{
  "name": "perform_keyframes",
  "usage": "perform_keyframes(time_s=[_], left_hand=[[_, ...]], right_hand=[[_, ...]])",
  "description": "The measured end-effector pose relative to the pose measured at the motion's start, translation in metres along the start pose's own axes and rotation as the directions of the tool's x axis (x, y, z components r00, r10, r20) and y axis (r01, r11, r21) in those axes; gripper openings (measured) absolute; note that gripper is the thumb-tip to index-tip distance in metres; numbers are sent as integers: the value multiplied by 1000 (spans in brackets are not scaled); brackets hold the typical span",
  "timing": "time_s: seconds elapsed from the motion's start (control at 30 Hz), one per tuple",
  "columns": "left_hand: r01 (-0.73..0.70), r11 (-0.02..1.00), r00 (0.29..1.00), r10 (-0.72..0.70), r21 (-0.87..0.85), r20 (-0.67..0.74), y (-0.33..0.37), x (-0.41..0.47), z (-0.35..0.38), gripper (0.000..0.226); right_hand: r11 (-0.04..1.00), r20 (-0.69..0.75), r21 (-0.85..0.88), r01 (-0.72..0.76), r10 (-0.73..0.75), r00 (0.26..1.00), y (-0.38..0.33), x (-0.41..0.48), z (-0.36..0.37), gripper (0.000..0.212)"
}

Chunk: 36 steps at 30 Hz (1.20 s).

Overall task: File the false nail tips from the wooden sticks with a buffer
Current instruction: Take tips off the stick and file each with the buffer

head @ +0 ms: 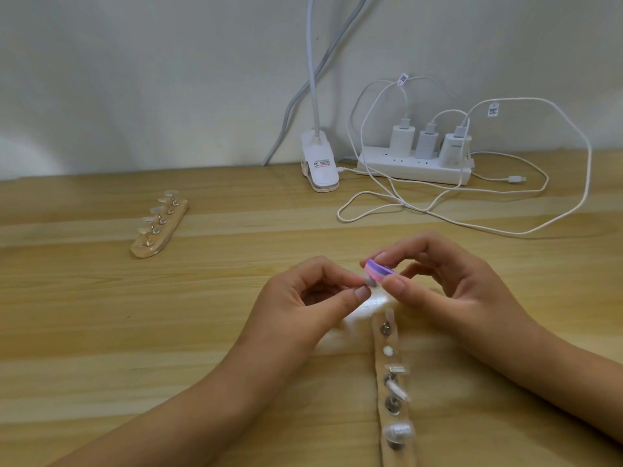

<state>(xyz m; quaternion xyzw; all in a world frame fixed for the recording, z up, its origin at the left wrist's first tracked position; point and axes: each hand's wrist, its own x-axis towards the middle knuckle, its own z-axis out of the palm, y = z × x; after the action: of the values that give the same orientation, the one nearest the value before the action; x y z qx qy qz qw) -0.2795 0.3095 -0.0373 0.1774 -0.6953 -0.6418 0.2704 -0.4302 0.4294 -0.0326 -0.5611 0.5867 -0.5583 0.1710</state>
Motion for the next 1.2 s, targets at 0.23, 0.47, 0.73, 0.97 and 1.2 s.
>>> perform_keyframes(time_s=[0.23, 0.47, 0.73, 0.97, 1.2], left_hand=[[-19, 999, 1000, 18, 35, 21, 0, -1, -1, 7], [-24, 998, 1000, 23, 55, 19, -1, -2, -1, 7], [-49, 997, 998, 47, 55, 33, -1, -2, 0, 12], [-51, 997, 998, 50, 55, 26, -1, -1, 1, 13], [-61, 994, 998, 59, 94, 21, -2, -2, 1, 8]], right_hand=[[999, -9, -36, 9, -10, 1000, 2, 0, -2, 19], [997, -25, -63, 41, -42, 999, 4, 1, 1, 20], [995, 2, -81, 60, -60, 998, 6, 1, 1, 17], [986, -4, -106, 127, -128, 992, 5, 0, 2, 22], [993, 6, -89, 80, -80, 997, 5, 0, 1, 17]])
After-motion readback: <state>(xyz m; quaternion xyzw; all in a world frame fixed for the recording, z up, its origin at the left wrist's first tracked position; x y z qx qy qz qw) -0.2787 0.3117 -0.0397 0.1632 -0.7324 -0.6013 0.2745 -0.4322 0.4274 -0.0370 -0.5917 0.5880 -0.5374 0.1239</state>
